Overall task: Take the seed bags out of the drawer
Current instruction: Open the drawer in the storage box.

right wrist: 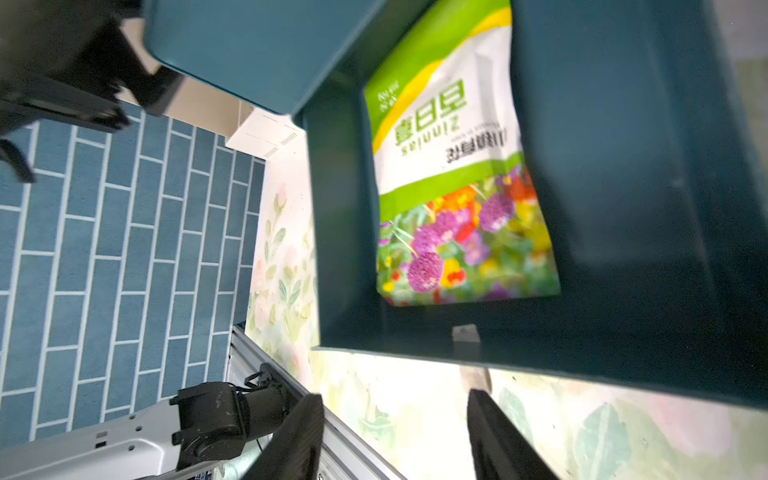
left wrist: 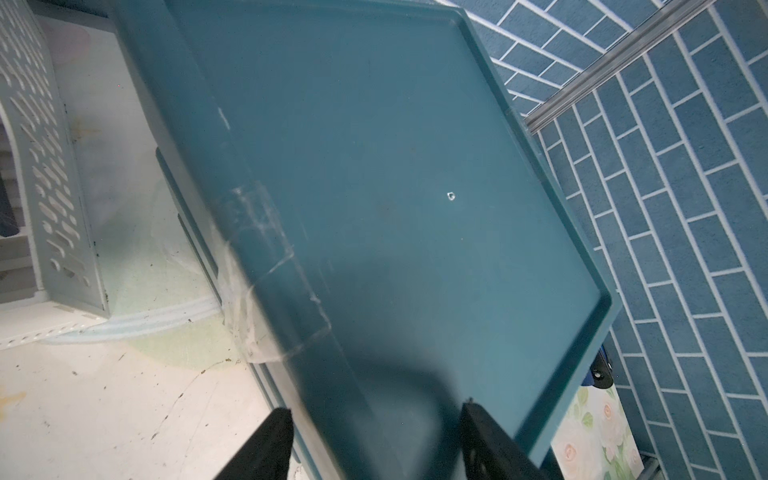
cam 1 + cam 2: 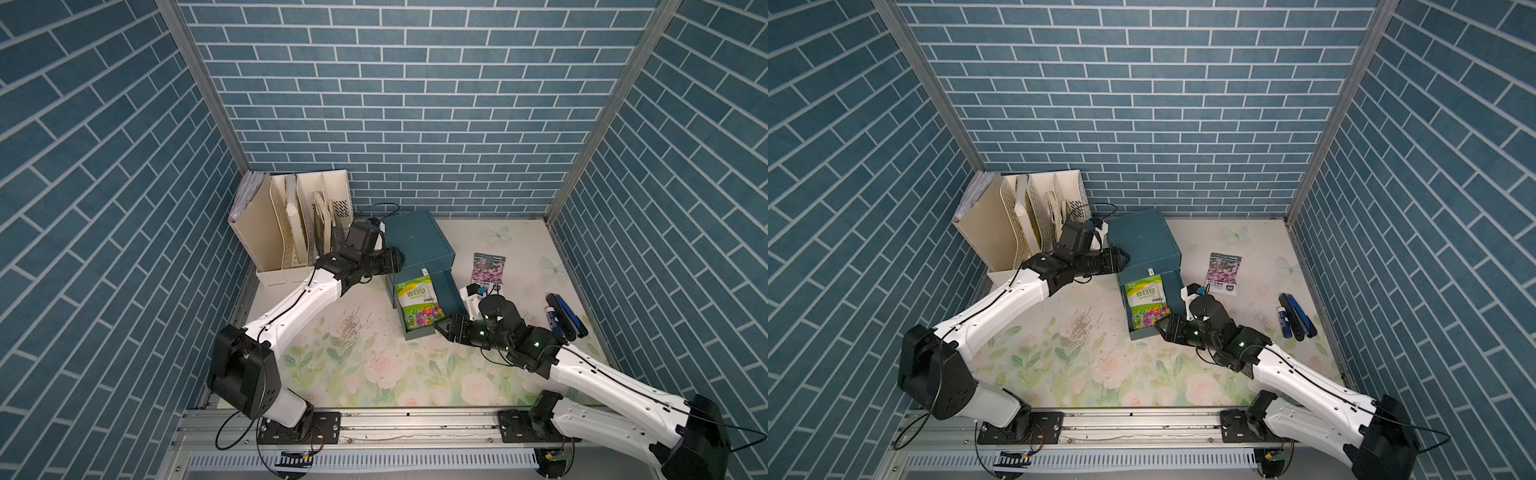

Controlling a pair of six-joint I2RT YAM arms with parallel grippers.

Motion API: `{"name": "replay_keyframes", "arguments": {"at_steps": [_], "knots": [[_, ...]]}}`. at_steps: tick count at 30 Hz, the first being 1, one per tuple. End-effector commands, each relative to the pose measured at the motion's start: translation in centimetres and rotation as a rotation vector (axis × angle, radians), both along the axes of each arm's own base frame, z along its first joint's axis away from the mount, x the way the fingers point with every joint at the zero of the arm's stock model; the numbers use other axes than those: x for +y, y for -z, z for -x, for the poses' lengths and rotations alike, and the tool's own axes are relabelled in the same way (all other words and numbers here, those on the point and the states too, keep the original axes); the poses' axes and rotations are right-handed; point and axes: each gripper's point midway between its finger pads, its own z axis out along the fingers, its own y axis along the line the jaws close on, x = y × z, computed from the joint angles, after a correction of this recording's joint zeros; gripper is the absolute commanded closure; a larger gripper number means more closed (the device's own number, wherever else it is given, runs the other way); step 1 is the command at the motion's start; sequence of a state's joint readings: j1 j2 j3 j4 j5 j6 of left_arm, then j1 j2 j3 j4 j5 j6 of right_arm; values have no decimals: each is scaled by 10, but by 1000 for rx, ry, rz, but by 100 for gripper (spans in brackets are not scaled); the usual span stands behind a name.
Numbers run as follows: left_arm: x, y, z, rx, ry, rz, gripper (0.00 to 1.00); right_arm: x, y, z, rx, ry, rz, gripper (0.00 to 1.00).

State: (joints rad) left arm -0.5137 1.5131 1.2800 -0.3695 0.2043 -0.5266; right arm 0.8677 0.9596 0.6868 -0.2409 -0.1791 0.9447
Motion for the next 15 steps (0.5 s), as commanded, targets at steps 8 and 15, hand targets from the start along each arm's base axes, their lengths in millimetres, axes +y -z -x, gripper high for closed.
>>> {"name": "replay_keyframes", "arguments": {"at_steps": [8, 15], "knots": [[9, 33, 16, 106, 12, -83, 32, -3, -19, -43, -86, -100, 185, 28], [9, 34, 15, 108, 10, -82, 33, 5, 1, -72, -68, -172, 293, 15]]}}
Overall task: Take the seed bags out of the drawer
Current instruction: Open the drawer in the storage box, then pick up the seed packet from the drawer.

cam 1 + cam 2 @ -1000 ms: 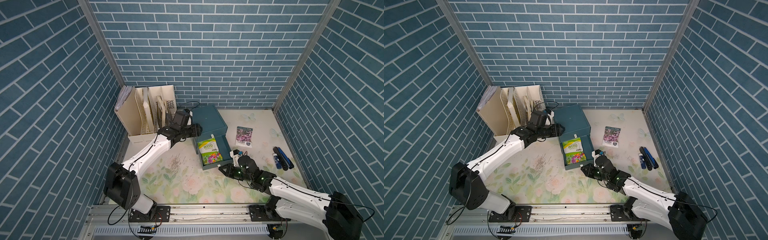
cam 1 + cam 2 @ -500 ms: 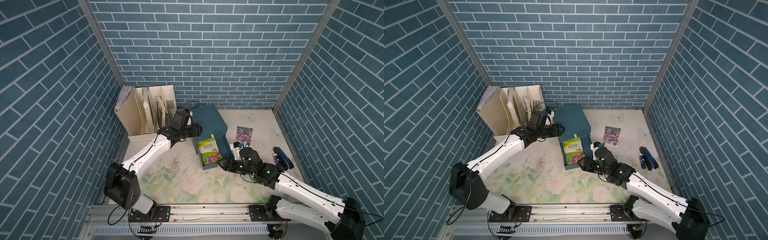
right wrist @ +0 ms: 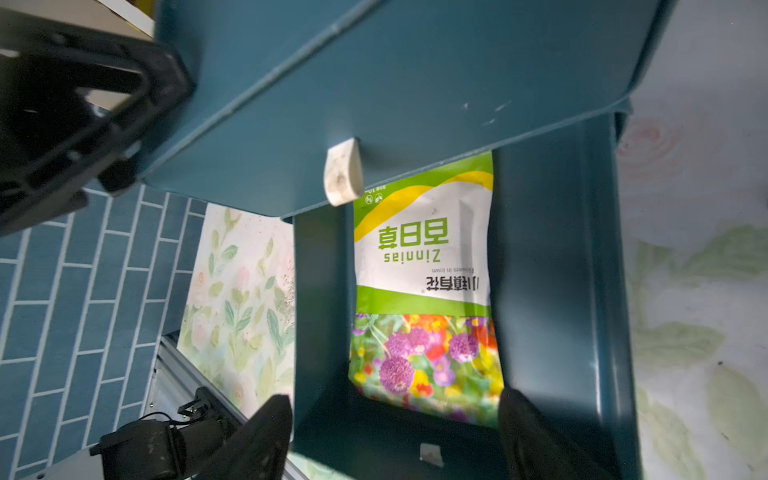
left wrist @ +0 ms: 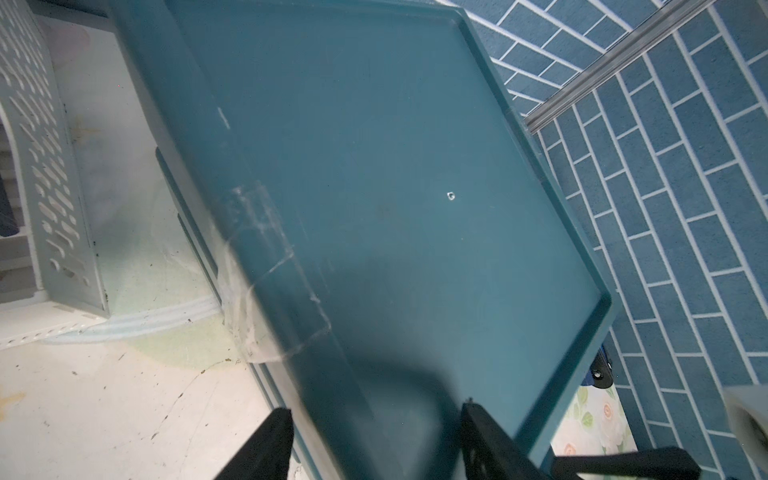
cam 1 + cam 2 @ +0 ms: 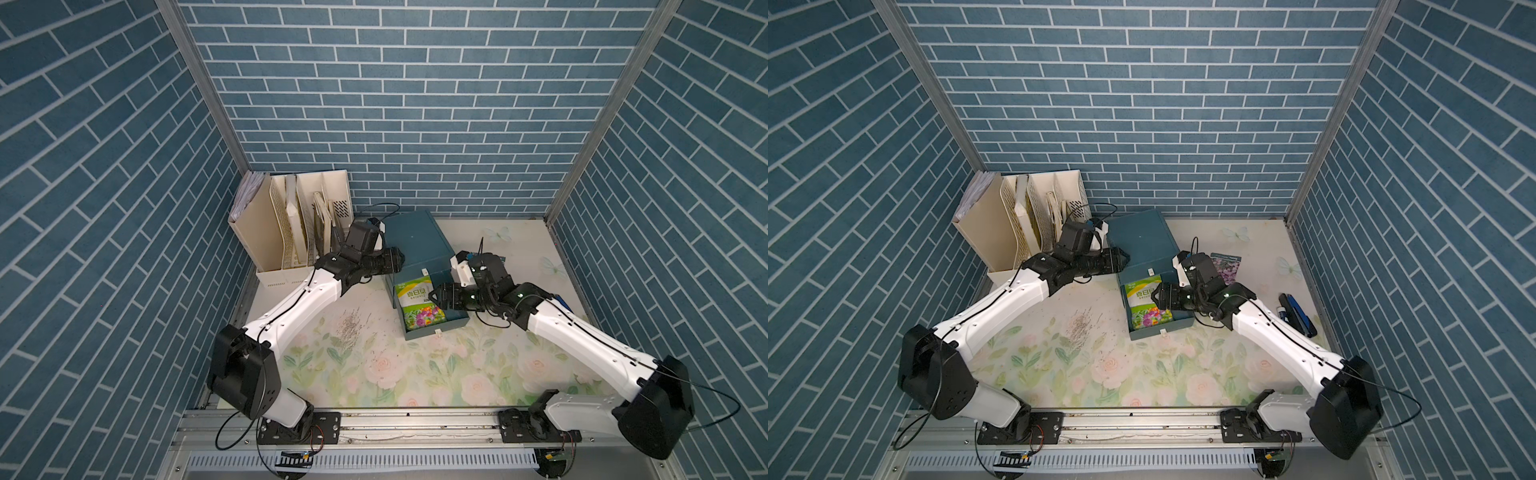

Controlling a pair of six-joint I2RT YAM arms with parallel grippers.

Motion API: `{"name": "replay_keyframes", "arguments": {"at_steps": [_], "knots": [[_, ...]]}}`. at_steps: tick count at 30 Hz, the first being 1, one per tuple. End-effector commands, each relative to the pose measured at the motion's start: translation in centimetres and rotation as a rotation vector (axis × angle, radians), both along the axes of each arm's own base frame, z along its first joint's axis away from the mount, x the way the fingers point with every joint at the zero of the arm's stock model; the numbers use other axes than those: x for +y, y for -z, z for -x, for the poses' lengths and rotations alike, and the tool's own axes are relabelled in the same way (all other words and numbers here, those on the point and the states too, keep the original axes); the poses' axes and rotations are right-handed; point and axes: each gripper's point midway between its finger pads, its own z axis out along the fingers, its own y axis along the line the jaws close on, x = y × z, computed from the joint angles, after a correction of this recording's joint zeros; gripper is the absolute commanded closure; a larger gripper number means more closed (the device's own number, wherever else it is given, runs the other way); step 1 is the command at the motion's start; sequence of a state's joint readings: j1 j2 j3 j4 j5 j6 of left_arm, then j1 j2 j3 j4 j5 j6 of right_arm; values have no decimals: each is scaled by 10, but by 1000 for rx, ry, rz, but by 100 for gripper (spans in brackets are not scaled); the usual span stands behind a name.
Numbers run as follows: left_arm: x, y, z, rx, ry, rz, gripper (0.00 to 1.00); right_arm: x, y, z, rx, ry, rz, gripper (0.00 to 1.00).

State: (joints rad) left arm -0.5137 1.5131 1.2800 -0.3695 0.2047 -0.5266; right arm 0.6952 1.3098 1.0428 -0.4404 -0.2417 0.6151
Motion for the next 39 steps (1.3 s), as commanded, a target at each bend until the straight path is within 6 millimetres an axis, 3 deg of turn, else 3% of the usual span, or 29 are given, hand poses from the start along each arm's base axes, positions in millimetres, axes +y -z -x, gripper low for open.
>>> {"name": "replay_keyframes", "arguments": {"at_steps": [1, 15, 25, 39], "knots": [[9, 34, 15, 110, 10, -82, 33, 2, 11, 0, 1, -93, 75, 13], [9, 37, 15, 118, 5, -85, 33, 12, 48, -23, 40, -102, 176, 12], [9, 36, 15, 118, 9, -89, 33, 20, 68, -24, 80, -120, 182, 13], [10, 38, 17, 124, 13, -88, 33, 40, 80, -17, 112, -169, 130, 33]]}}
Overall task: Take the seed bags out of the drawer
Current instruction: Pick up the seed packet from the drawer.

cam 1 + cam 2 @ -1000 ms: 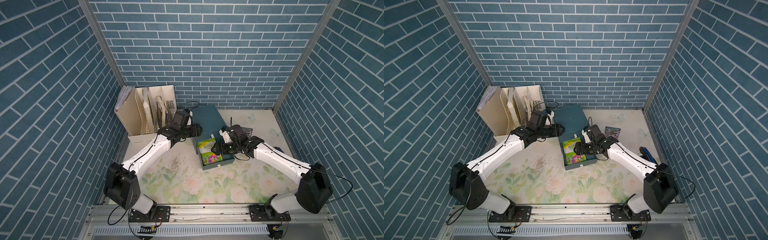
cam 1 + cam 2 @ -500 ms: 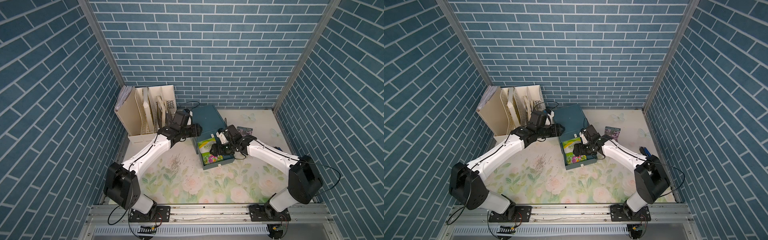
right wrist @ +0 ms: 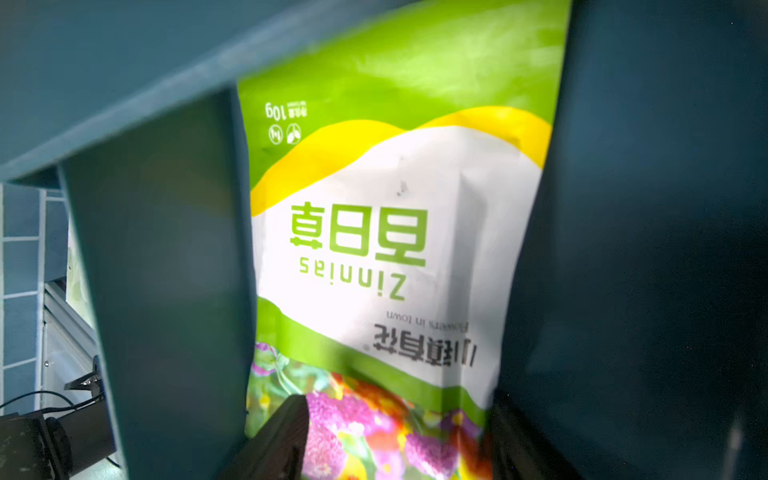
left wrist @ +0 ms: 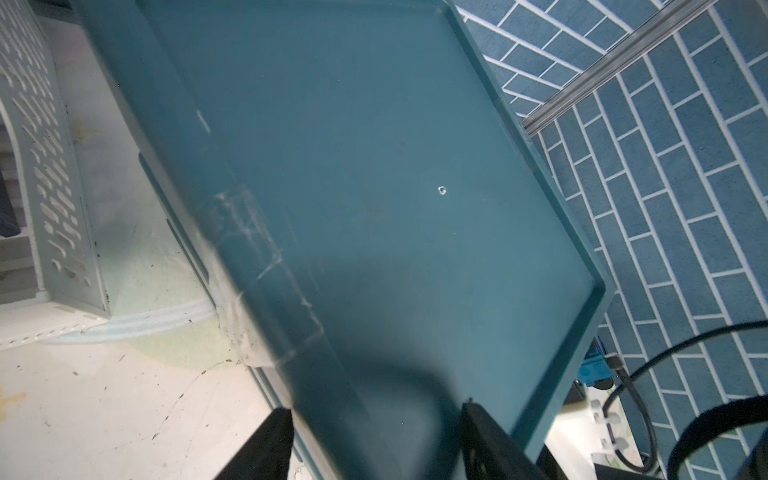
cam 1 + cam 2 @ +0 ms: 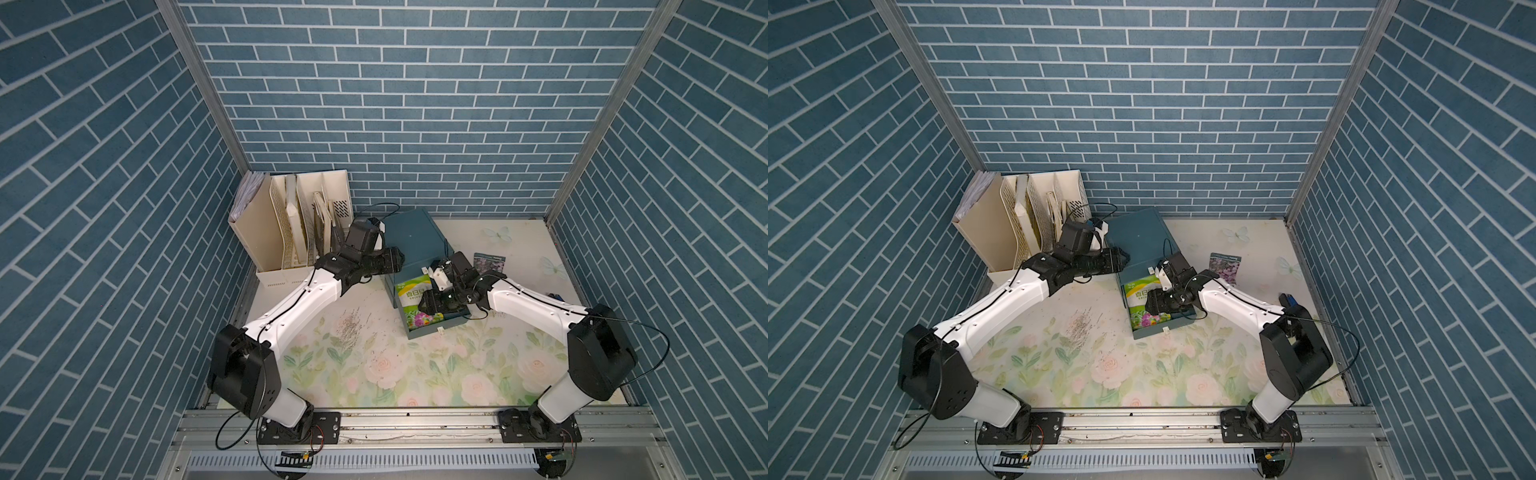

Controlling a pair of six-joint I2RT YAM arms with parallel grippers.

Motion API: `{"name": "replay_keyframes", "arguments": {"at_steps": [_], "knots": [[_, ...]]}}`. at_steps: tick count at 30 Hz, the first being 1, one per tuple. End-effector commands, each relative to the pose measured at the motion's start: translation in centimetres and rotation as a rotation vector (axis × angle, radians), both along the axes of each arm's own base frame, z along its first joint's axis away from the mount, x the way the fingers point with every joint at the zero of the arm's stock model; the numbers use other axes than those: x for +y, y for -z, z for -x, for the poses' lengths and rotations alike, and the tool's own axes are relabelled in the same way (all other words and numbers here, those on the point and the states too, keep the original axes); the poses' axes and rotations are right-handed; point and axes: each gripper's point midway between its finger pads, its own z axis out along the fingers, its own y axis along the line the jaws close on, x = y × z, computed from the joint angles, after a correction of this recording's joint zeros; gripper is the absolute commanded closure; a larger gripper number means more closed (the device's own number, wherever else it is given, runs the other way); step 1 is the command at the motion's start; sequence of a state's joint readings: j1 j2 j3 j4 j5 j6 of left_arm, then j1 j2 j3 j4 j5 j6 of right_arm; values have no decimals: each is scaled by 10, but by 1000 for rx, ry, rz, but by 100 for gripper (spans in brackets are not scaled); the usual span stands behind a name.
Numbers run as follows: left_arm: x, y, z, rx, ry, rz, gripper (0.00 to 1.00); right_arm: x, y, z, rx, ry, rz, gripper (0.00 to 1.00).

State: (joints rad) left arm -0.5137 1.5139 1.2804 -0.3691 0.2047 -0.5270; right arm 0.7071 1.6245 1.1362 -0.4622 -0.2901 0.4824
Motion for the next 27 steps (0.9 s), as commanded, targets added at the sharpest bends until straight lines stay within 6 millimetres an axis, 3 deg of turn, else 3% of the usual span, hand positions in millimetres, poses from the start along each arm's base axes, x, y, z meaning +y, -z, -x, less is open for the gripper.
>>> {"name": "replay_keyframes", "arguments": {"at_steps": [1, 9, 17, 27], "knots": [[10, 38, 18, 123, 14, -89, 33, 14, 1, -5, -15, -24, -42, 34], [10, 39, 19, 127, 17, -91, 33, 22, 6, -5, -6, -24, -62, 48], [9, 39, 20, 124, 24, -92, 33, 22, 8, -6, -5, -13, -60, 73], [10, 39, 20, 123, 32, -100, 33, 18, 0, -8, -28, 7, -61, 96]]}}
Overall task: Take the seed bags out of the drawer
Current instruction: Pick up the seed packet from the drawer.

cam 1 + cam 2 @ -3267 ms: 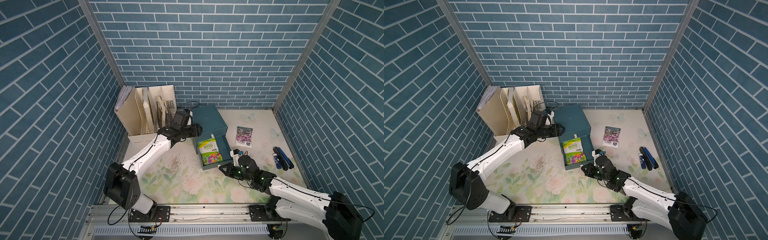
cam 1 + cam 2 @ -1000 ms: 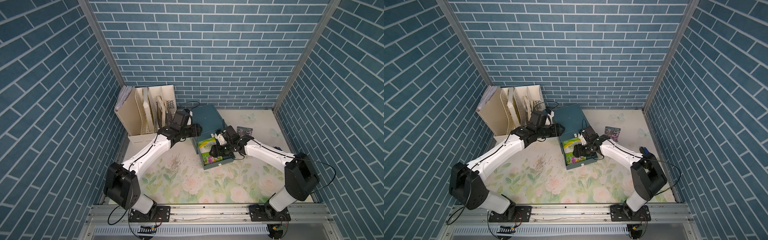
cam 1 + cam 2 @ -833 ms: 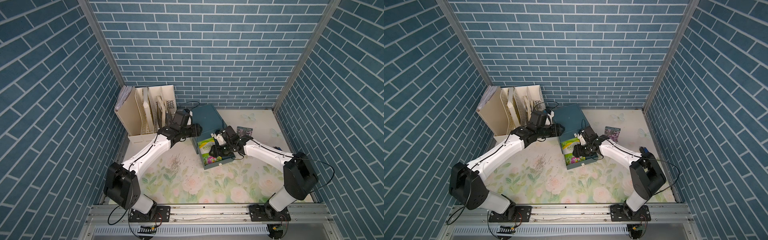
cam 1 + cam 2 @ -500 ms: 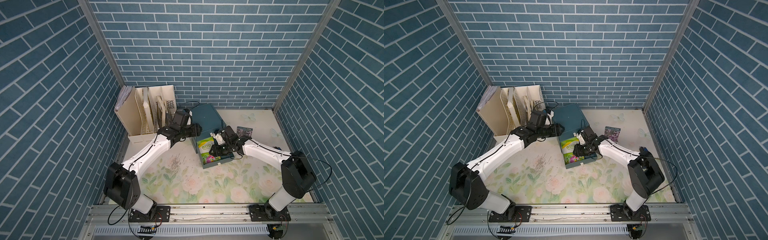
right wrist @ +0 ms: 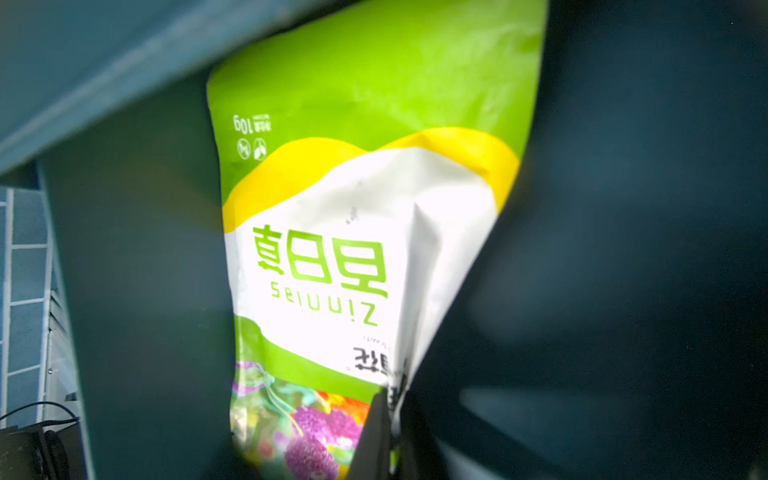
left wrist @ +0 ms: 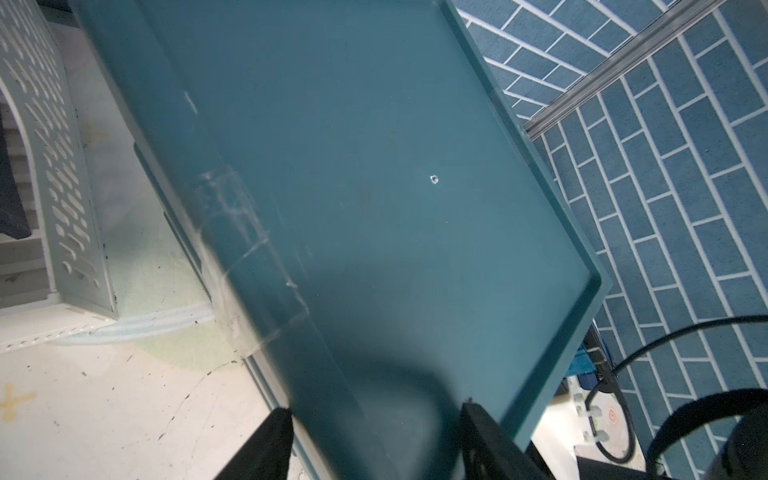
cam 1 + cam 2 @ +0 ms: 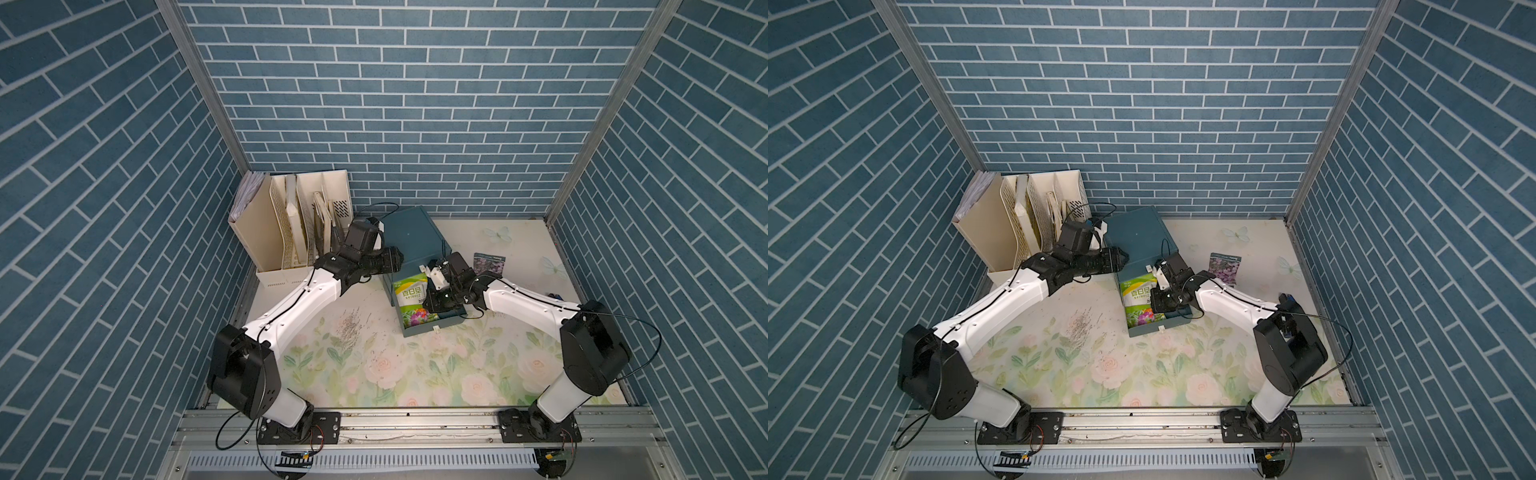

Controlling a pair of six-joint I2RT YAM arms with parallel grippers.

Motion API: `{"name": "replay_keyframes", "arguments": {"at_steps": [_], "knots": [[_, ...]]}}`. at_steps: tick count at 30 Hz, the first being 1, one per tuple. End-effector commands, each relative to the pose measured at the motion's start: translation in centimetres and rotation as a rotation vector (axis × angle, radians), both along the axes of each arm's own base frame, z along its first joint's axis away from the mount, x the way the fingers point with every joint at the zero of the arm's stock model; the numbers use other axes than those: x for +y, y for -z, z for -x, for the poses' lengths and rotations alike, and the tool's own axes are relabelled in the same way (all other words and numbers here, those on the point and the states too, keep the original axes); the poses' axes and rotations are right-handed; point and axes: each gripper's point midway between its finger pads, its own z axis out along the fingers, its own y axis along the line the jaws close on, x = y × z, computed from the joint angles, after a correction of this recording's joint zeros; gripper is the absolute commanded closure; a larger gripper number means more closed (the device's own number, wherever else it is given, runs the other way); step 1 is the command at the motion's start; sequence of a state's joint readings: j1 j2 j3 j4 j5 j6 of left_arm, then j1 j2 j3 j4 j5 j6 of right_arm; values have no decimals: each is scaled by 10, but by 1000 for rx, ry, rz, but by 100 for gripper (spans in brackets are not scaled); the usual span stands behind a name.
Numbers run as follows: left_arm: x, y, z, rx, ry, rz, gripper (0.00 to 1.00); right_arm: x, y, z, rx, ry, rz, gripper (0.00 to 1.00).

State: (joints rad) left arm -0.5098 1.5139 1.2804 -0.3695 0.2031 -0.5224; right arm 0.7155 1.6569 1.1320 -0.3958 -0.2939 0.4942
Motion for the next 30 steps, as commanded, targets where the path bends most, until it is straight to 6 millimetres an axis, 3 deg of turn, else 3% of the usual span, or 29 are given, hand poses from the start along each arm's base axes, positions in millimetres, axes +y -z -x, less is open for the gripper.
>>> {"name": "replay_keyframes", "arguments": {"at_steps": [1, 30], "knots": [[8, 40, 22, 126, 35, -99, 33, 7, -8, -2, -17, 11, -38, 98], [13, 37, 23, 121, 19, -105, 33, -10, -63, -7, -86, 70, -87, 100]]}}
